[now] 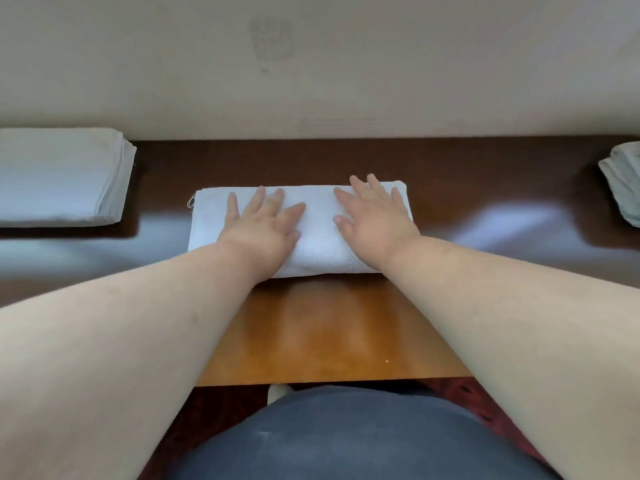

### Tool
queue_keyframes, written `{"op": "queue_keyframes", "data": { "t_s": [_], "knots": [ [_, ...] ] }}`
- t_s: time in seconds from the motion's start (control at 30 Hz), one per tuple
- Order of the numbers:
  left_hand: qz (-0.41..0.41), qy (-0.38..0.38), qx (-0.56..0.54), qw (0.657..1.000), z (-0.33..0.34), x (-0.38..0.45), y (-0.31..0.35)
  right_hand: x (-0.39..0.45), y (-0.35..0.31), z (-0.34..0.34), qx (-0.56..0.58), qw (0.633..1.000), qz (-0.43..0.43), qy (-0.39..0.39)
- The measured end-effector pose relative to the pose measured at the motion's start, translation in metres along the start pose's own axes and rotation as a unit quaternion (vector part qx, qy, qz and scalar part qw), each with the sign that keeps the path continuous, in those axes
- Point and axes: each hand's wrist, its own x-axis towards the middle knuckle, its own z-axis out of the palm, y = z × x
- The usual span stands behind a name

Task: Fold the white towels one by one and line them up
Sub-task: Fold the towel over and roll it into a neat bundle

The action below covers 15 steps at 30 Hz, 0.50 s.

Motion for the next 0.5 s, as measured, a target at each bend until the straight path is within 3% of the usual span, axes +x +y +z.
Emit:
{"op": "queue_keyframes", "data": {
  "t_s": [0.1,0.17,0.33,0.43,0.47,0.5],
  "knots": [
    [-0.067,0.021,-0.024,0.997,0.035,0.001,-0.024,0.009,0.024,0.027,-0.063,0.998,-0.011,-0.029],
    [-0.057,0.059,-0.025,0.996,0.043,0.004,-0.033,0.015,0.029,0.036,-0.068,0.998,-0.013,0.006],
    [-0.029,0.015,-0.033,0.999,0.040,-0.001,-0.044,0.011,0.030,0.028,-0.059,0.997,-0.038,-0.028],
    [-0.186,-0.012,-0.094,0.978,0.035,-0.006,-0.050,0.002,0.034,0.011,0.080,0.996,0.029,0.005],
    [-0.277,-0.002,-0.163,0.947,0.030,-0.007,-0.048,-0.001,0.035,0.007,0.168,0.979,0.103,0.049],
    [-0.371,0.014,-0.252,0.894,0.024,-0.007,-0.047,-0.003,0.036,0.004,0.263,0.940,0.199,0.084]
  ]
}}
